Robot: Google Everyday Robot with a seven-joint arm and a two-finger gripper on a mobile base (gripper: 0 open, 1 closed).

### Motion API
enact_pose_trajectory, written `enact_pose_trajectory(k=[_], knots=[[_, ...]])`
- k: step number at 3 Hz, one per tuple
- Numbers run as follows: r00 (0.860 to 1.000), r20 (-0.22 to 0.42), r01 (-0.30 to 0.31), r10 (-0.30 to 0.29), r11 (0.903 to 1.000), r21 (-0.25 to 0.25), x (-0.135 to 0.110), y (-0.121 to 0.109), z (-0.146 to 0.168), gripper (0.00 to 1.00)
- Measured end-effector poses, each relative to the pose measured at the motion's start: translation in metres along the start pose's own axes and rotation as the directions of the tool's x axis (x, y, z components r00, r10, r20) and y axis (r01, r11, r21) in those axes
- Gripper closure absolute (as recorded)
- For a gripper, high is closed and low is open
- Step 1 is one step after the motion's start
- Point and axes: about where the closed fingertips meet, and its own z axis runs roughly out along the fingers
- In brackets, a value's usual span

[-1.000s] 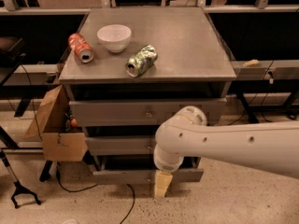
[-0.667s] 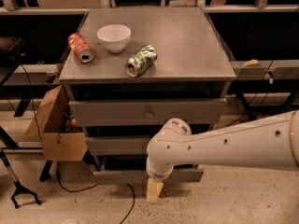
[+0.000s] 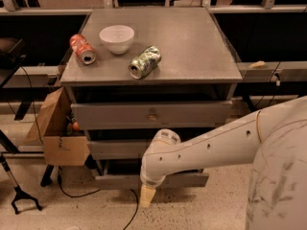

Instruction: Open middle drawer

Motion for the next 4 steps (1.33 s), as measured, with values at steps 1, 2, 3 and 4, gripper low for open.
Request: enact_pose_trajectory(k=[1,2,3,4], knots=[[0.998,0.044,0.045,-0.045,0.9990,0.008,-0.006,-0.003,0.000,0.00],[0.989,0.071,0.124,-0.127,0.9915,0.038,-0.025,-0.019,0.007,0.00],[0.989,0.071,0.124,-0.127,0.9915,0.038,-0.025,-0.019,0.007,0.00],[0.988,0.065,0.136,-0.140,0.9891,0.056,-0.031,-0.025,0.009,0.00]])
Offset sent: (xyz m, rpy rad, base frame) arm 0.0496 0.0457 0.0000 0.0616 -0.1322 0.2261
